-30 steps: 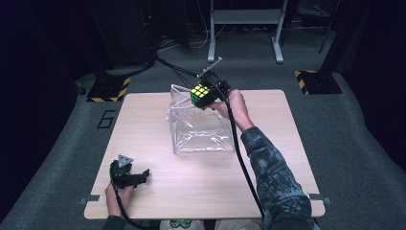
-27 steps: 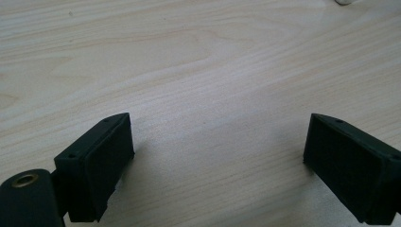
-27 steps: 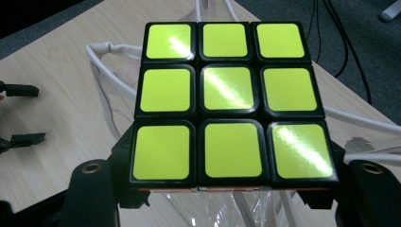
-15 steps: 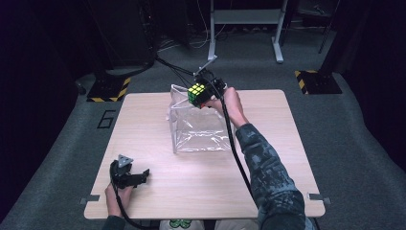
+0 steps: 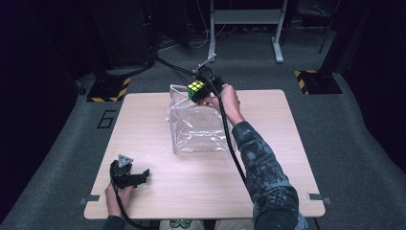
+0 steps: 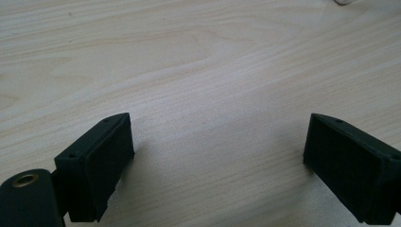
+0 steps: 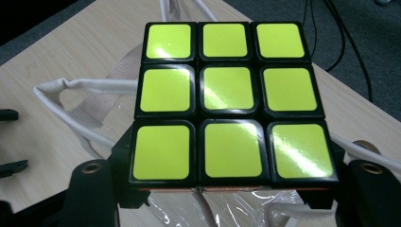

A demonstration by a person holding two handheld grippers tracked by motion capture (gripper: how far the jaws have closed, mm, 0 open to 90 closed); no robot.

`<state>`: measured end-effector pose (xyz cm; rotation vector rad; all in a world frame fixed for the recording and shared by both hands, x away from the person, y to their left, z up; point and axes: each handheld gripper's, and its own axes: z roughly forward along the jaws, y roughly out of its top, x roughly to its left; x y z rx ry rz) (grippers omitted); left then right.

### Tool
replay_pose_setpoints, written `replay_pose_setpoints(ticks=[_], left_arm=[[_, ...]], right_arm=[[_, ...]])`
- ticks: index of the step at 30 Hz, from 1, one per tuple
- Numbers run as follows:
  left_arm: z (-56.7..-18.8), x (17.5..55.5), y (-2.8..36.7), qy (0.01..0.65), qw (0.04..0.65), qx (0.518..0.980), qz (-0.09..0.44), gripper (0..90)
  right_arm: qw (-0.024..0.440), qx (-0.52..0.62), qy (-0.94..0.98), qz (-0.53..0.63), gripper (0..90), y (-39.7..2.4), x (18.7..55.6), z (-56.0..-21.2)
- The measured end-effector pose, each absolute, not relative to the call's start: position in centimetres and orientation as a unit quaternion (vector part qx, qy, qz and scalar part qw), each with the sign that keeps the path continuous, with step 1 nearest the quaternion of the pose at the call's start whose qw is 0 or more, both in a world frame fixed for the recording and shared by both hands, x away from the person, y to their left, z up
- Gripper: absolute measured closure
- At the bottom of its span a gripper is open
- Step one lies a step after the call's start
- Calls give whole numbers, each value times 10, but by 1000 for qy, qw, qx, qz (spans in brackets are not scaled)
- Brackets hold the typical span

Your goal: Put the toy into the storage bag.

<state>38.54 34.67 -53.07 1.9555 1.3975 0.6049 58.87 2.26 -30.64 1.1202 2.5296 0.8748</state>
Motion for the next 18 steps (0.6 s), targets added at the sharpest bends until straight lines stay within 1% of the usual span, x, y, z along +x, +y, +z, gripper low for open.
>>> replay_pose_setpoints(ticks=[18], left_arm=[[-531, 385, 346, 531, 326, 747, 231, 90]], right_arm=[[155, 403, 849, 304, 333, 28, 599, -314]])
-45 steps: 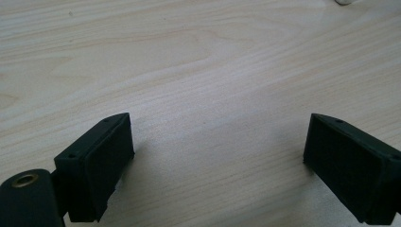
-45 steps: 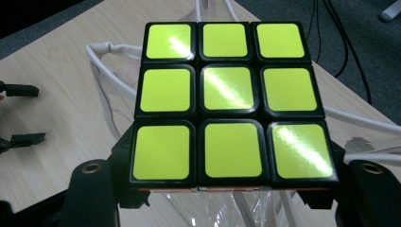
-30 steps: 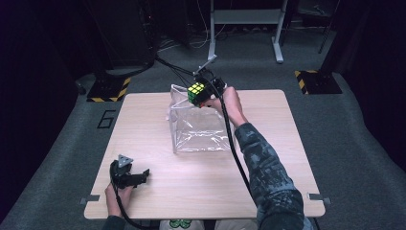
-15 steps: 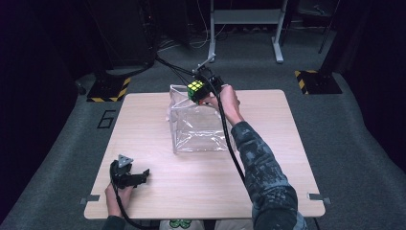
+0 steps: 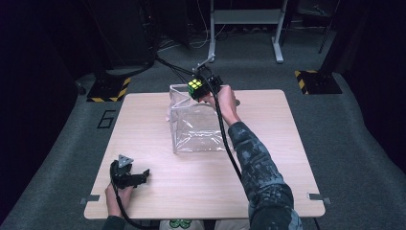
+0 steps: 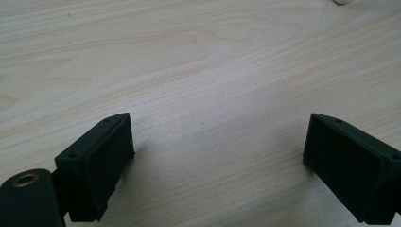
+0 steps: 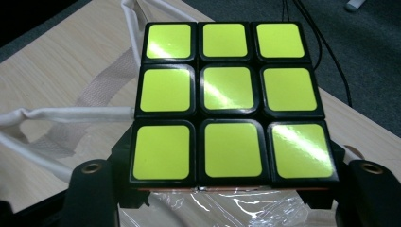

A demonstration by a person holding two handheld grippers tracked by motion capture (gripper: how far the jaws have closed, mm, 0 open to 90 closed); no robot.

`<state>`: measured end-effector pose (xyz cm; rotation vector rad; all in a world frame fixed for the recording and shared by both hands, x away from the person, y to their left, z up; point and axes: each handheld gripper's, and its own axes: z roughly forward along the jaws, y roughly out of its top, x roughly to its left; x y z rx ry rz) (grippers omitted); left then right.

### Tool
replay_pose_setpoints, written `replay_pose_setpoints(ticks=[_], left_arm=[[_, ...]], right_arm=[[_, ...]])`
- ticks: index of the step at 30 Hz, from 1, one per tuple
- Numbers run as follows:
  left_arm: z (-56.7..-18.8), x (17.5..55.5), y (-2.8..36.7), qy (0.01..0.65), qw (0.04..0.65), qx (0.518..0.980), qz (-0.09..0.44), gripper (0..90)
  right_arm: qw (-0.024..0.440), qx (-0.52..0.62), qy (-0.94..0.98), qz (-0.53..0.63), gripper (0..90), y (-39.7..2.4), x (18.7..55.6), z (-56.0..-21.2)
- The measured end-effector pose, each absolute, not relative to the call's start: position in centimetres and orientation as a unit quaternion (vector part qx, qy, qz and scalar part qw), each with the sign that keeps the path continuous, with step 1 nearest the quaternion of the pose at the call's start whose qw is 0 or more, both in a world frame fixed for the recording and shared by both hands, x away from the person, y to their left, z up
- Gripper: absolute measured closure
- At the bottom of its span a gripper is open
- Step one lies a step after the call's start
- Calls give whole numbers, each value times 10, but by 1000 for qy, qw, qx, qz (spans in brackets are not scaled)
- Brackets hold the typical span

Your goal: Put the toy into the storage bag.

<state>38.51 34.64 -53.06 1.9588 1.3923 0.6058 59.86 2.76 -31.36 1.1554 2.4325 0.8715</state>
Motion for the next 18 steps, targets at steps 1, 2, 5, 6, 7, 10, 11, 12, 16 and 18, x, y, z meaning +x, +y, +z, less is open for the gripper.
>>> replay_pose_setpoints(ticks=[1, 2, 5, 6, 7, 10, 11, 12, 16, 18], left_arm=[[-531, 385, 346, 531, 326, 747, 231, 90], [-531, 385, 346, 531, 326, 747, 231, 90], [-531, 385, 346, 531, 326, 747, 231, 90], [-531, 385, 346, 531, 326, 747, 230, 90], [-531, 385, 346, 532, 327, 746, 230, 90], [-531, 385, 346, 531, 326, 747, 230, 90], [-531, 385, 346, 532, 326, 747, 231, 90], [-531, 385, 346, 532, 326, 747, 231, 90], [-531, 385, 346, 532, 325, 746, 232, 90], [-531, 385, 346, 534, 328, 744, 232, 90]], right_arm=[[156, 404, 849, 302, 333, 27, 599, -314], [157, 408, 846, 305, 333, 27, 600, -315], [149, 410, 847, 303, 333, 28, 602, -318], [145, 409, 848, 304, 333, 28, 602, -319], [140, 411, 847, 305, 333, 29, 602, -319], [138, 408, 850, 305, 333, 30, 600, -320], [137, 406, 851, 304, 333, 30, 599, -320], [135, 405, 852, 302, 333, 30, 599, -320], [132, 407, 854, 297, 333, 28, 596, -324], [128, 407, 854, 296, 333, 26, 595, -326]])
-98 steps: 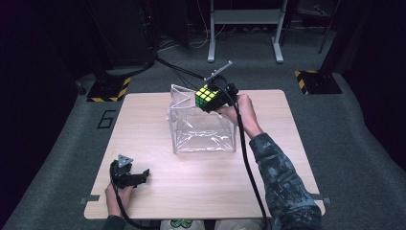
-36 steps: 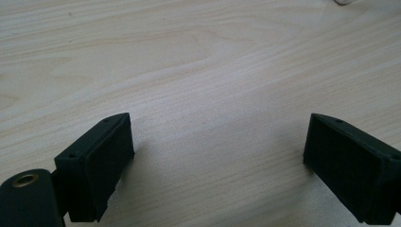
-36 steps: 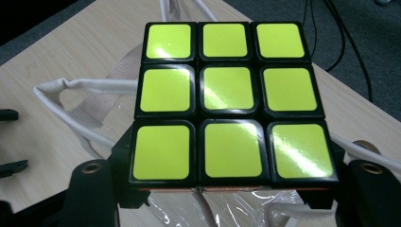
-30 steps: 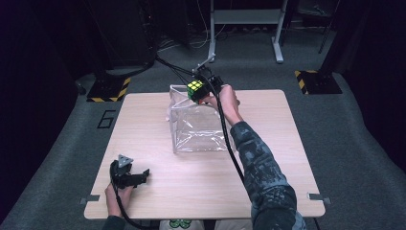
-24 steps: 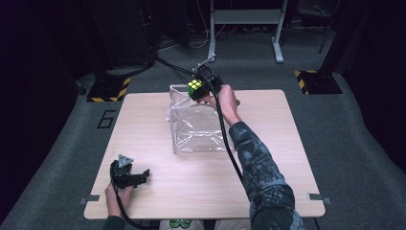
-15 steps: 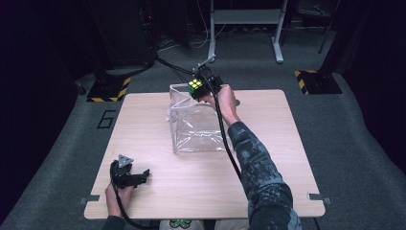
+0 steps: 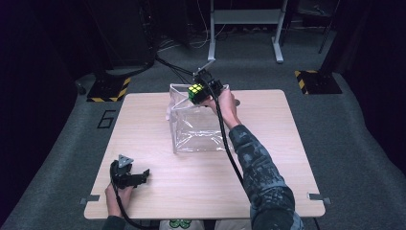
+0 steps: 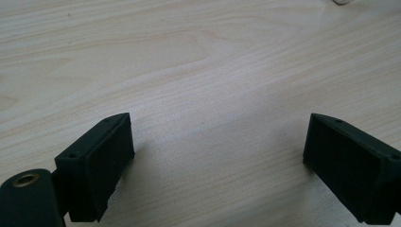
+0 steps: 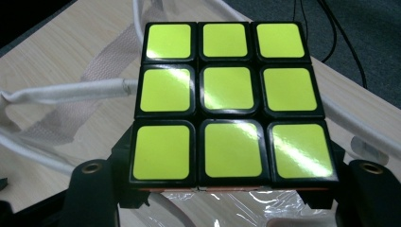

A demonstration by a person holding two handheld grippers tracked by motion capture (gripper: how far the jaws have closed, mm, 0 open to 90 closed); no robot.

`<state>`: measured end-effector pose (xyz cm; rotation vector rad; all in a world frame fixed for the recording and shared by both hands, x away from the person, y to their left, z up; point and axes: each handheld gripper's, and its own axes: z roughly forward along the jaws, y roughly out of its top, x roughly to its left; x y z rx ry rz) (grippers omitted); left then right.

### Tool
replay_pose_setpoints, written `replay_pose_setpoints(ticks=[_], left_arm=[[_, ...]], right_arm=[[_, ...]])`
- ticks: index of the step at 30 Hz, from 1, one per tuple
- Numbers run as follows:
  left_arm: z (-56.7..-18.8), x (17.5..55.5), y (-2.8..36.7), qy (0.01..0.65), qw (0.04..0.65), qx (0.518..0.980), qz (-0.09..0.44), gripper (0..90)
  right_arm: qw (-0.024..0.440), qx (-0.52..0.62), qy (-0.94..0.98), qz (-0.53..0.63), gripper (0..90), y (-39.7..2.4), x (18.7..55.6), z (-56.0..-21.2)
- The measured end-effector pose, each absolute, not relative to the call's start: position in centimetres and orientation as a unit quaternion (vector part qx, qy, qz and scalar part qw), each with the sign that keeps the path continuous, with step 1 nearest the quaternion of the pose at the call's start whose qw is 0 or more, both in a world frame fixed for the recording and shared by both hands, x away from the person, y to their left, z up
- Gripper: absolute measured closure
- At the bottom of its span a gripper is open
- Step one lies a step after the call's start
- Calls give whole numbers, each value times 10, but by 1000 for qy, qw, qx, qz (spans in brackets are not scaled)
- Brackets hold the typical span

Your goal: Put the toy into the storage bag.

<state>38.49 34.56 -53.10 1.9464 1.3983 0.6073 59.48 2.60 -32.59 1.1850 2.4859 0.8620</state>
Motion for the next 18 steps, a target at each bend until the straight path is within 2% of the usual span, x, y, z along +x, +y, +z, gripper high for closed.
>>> replay_pose_setpoints(ticks=[14, 18], left_arm=[[-531, 385, 346, 531, 325, 747, 234, 90], [-531, 385, 346, 531, 325, 747, 233, 90]], right_arm=[[103, 387, 870, 288, 333, 31, 583, -334], [82, 397, 867, 290, 333, 29, 584, -338]])
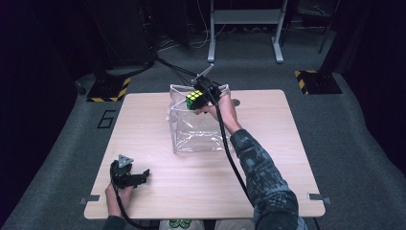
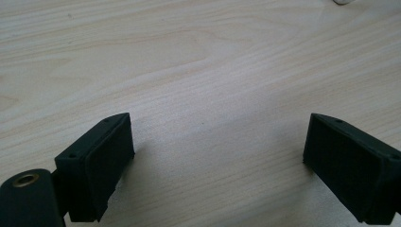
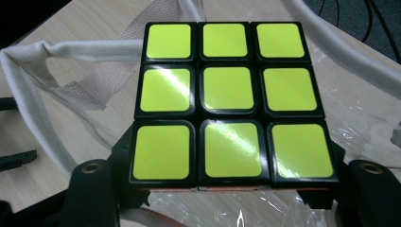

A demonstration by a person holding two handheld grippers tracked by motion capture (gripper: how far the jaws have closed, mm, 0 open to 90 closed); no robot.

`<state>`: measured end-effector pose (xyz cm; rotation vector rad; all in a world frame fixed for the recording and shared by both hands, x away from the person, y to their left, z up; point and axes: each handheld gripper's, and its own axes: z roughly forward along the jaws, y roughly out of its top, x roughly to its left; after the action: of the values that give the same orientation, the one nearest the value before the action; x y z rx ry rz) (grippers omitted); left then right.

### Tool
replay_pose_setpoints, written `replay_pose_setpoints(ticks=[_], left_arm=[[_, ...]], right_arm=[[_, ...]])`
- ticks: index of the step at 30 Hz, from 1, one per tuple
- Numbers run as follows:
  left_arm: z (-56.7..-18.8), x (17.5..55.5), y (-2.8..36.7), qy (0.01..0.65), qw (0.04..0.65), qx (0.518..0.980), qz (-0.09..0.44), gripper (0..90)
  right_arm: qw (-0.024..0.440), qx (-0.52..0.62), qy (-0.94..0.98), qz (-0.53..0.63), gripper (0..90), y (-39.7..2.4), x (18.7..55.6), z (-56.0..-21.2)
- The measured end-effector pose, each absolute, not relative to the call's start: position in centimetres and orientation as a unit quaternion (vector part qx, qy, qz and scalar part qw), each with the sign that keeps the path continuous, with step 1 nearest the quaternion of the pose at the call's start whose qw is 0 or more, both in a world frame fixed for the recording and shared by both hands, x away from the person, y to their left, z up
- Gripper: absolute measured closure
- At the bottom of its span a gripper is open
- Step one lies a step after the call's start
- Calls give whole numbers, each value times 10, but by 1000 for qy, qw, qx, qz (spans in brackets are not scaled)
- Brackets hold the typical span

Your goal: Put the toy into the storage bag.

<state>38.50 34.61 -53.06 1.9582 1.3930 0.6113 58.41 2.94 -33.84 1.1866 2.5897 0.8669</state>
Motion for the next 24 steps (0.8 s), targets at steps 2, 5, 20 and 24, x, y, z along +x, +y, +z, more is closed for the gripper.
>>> replay_pose_setpoints(ticks=[2, 5, 20, 24], left_arm=[[-531, 385, 346, 533, 326, 745, 232, 90], [-531, 385, 346, 533, 326, 745, 233, 90], [-531, 385, 346, 534, 328, 745, 231, 91], [-531, 385, 346, 531, 326, 746, 233, 91]], right_arm=[[87, 399, 866, 287, 333, 29, 585, -338], [85, 400, 867, 285, 333, 29, 586, -338], [108, 387, 867, 294, 134, 22, 575, -327], [115, 380, 865, 306, 102, 12, 565, -318]])
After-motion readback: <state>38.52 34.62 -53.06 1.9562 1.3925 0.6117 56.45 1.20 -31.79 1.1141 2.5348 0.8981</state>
